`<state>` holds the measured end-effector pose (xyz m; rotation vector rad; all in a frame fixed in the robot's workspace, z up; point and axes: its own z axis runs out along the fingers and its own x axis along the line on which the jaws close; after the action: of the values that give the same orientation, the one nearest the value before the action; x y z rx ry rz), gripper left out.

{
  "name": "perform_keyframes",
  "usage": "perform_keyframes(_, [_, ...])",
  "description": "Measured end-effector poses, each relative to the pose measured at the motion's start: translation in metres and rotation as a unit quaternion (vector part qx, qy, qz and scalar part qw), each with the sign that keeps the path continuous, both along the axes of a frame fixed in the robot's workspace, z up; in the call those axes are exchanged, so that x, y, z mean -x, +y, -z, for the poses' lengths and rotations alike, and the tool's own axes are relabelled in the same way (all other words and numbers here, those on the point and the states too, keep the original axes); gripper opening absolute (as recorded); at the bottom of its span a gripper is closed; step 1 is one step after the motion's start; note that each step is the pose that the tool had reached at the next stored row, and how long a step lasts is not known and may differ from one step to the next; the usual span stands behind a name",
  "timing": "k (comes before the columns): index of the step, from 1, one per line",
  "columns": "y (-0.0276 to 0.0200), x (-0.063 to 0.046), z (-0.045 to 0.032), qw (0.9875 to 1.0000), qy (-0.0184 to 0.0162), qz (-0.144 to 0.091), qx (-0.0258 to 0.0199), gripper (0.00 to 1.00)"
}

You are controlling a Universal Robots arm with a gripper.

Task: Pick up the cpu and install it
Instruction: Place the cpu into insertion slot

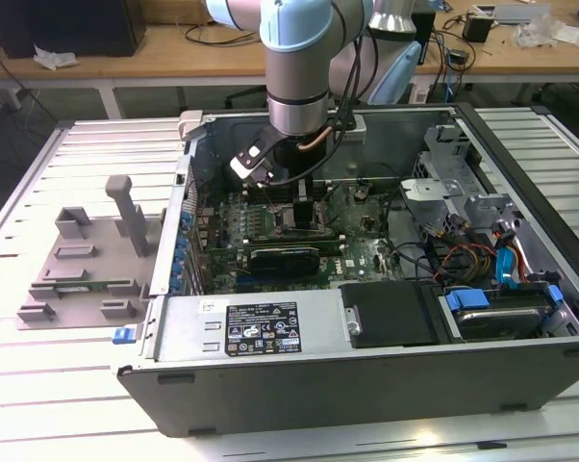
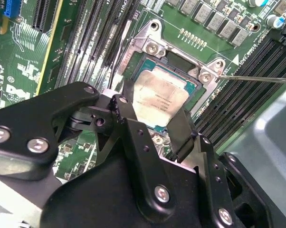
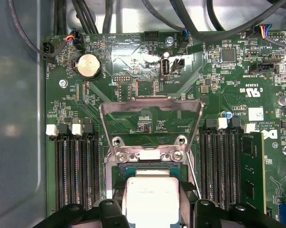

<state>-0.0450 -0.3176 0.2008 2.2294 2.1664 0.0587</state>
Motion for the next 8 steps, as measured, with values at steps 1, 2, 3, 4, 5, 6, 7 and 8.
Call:
perform_keyframes(1, [0.0000, 0.0000, 0.0000, 1.0000, 0.0000, 0.000, 0.0000, 0.53])
perform_keyframes(2, [0.0000, 0.0000, 0.0000, 1.0000, 0.0000, 0.000, 0.0000, 0.53])
perform_keyframes(3, [0.0000, 0.0000, 0.0000, 1.0000, 0.0000, 0.000, 0.0000, 0.53])
perform_keyframes(4, [0.0000, 0.0000, 0.0000, 1.0000, 0.0000, 0.000, 0.0000, 0.53])
perform_keyframes(5, [0.0000, 0.0000, 0.0000, 1.0000, 0.0000, 0.000, 0.0000, 0.53])
perform_keyframes(6, [0.0000, 0.0000, 0.0000, 1.0000, -0.0001, 0.000, 0.0000, 0.53])
perform_keyframes(7, [0.0000, 0.0000, 0.0000, 1.0000, 0.0000, -0.001, 0.0001, 0.53])
perform_keyframes(8, [0.0001, 0.0000, 0.0000, 1.0000, -0.0001, -0.004, 0.0000, 0.53])
